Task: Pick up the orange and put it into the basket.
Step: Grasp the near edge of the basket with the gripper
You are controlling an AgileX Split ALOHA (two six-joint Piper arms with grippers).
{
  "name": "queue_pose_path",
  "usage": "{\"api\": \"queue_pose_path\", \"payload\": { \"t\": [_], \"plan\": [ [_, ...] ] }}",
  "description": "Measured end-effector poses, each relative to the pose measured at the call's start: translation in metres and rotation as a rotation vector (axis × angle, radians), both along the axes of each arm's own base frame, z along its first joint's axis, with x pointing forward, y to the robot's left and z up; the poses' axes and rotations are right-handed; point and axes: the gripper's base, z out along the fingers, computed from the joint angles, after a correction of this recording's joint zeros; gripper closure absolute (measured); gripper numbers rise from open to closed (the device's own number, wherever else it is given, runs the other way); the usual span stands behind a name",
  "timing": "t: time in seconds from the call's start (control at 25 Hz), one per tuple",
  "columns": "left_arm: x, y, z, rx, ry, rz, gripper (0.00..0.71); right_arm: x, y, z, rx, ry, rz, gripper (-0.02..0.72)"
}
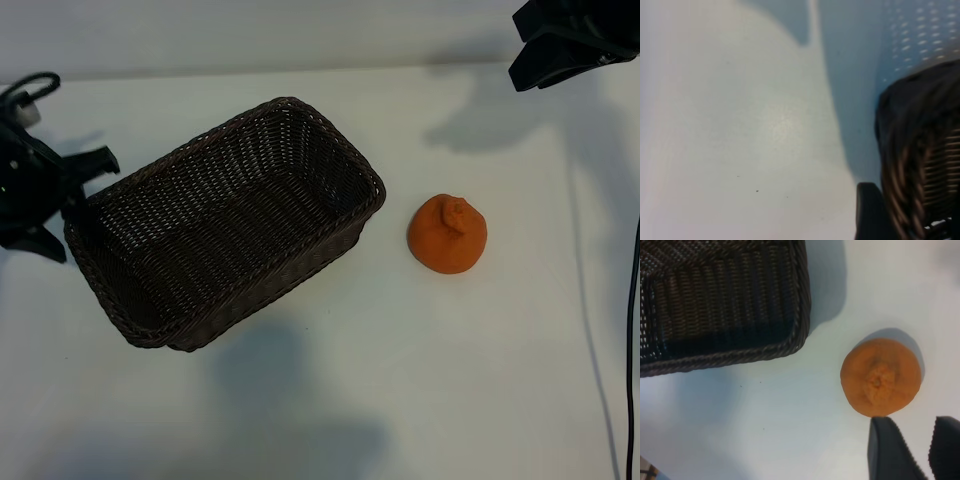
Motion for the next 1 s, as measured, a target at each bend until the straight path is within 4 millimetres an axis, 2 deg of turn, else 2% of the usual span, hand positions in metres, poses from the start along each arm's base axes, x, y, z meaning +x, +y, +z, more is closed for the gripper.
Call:
{"api": "queue_pose_path", "payload": {
  "t": [0.2, 0.44, 1.0],
  "plan": [
    [-0.007, -0.001, -0.020, -0.009, 0.005, 0.016, 0.285, 0.000, 0.000, 0.000, 0.000, 0.000, 0.000, 0.460],
    [-0.014, -0.002, -0.034, -0.017, 0.002, 0.039, 0.284, 0.000, 0.000, 0.000, 0.000, 0.000, 0.000, 0.460],
    [-0.012, -0.004, -0.037, -0.034, -0.046, 0.055, 0.287, 0.000, 0.000, 0.000, 0.000, 0.000, 0.000, 0.460]
  ]
}}
